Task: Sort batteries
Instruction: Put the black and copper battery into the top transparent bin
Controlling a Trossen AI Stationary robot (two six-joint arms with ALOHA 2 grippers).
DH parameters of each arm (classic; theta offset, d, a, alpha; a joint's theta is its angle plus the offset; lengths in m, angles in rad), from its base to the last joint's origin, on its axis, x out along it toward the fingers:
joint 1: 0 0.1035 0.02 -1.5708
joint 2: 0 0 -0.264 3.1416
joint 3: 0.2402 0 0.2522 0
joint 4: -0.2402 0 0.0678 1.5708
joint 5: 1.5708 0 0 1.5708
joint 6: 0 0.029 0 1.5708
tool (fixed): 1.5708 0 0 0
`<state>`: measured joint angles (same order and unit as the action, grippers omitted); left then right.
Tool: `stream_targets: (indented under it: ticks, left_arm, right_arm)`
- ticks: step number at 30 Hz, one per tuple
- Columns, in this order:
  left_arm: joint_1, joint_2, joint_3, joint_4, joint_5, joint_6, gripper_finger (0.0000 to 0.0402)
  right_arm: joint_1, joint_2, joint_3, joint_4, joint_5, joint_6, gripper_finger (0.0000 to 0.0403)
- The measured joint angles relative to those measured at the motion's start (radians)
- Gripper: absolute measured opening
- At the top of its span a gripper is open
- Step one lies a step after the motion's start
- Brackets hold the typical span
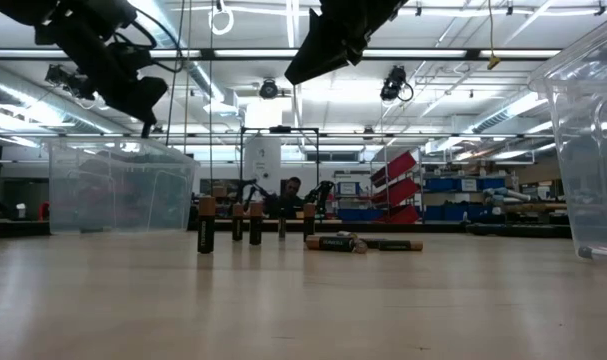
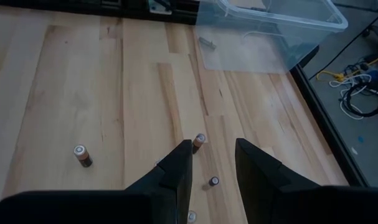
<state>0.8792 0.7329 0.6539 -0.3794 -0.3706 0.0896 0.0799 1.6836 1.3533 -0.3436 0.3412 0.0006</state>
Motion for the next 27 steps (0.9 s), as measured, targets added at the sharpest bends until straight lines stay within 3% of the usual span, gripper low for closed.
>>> stream_targets:
  ticks: [27]
  left_arm:
    - [-0.009, 0.0, -0.001, -0.005, -0.002, -0.015, 0.0099]
  right_arm:
    - [0.0, 0.0, 0.0, 0.005, -0.003, 0.001, 0.0107]
